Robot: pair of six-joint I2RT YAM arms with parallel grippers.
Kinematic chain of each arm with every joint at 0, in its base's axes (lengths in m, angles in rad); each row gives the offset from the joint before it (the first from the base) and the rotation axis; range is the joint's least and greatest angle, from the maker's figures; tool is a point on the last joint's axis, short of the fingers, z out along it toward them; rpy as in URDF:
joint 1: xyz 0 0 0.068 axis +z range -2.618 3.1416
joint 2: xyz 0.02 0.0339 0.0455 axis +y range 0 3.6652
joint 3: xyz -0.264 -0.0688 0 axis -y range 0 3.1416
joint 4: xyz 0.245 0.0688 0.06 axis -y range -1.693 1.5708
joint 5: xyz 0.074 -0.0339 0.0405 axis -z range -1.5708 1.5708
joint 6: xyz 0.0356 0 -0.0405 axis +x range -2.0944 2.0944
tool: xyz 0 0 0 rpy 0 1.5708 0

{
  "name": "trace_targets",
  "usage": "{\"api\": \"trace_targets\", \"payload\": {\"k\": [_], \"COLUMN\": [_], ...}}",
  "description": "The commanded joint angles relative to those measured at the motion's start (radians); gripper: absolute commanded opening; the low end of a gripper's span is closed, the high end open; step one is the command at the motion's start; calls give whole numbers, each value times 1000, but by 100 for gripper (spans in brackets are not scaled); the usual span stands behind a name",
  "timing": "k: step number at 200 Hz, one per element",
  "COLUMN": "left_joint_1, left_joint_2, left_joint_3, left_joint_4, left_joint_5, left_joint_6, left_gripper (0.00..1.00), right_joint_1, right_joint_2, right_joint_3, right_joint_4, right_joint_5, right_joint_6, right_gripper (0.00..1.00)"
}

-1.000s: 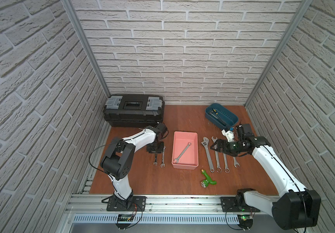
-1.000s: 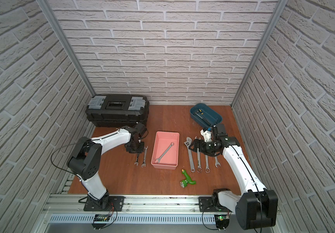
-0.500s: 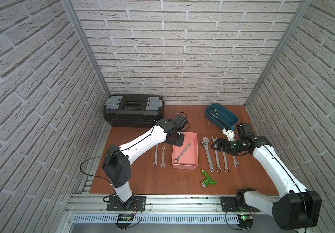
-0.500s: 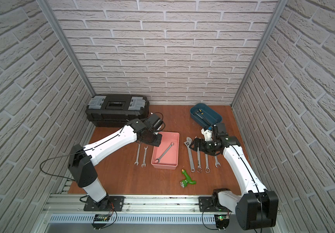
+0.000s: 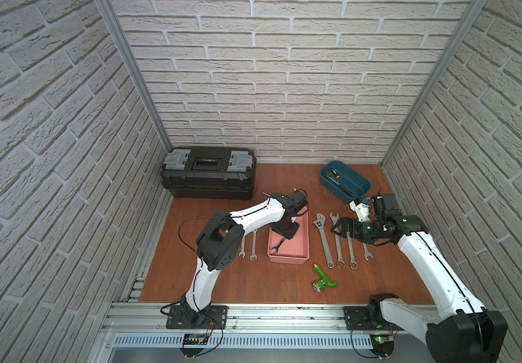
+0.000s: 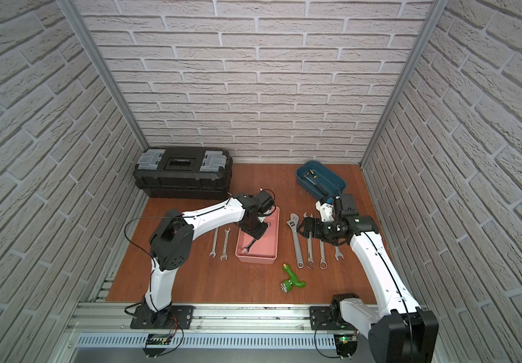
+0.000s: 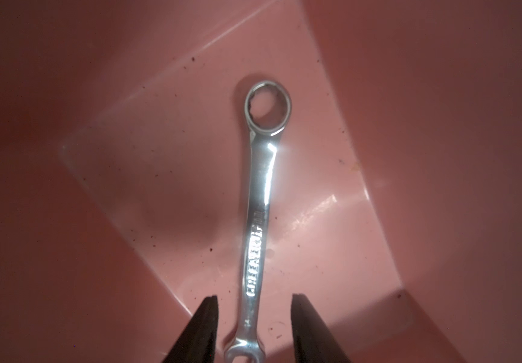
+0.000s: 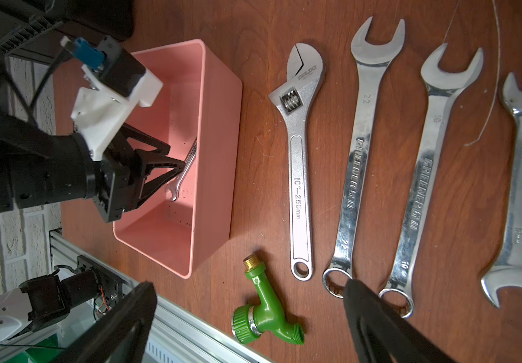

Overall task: Take out the wrench from the storage box
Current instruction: Pick up the wrench from the storage box, then place the wrench at the center of the board.

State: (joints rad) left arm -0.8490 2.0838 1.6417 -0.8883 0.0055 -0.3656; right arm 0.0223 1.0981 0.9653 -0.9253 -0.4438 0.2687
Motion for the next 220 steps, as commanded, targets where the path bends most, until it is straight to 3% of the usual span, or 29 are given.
{"api": "trace_targets", "payload": {"k": [1,75,166,220], "left_joint_1": [12,-4,-38,-49], "left_joint_2": [46,160,212,115], "left_joint_3": [30,43,-38,48], "left_joint_4": [-13,-54,-58,-116], "left_joint_5": [5,-24,-34,-70], "left_joint_6": [27,-32,-99,-171], "left_gripper": [42,41,9,5], "right_joint_1": [-5,-9,-19,-22], "right_joint_2": [-20,-4,-15,-35], "right_joint_3": [-3,3,-13,-25], "right_joint_4": [-4,6,14,19], "right_joint_5": [5,-5,-20,-19], "right_joint_6": [-23,-25,-22,-12], "right_gripper": [98,98,98,97]}}
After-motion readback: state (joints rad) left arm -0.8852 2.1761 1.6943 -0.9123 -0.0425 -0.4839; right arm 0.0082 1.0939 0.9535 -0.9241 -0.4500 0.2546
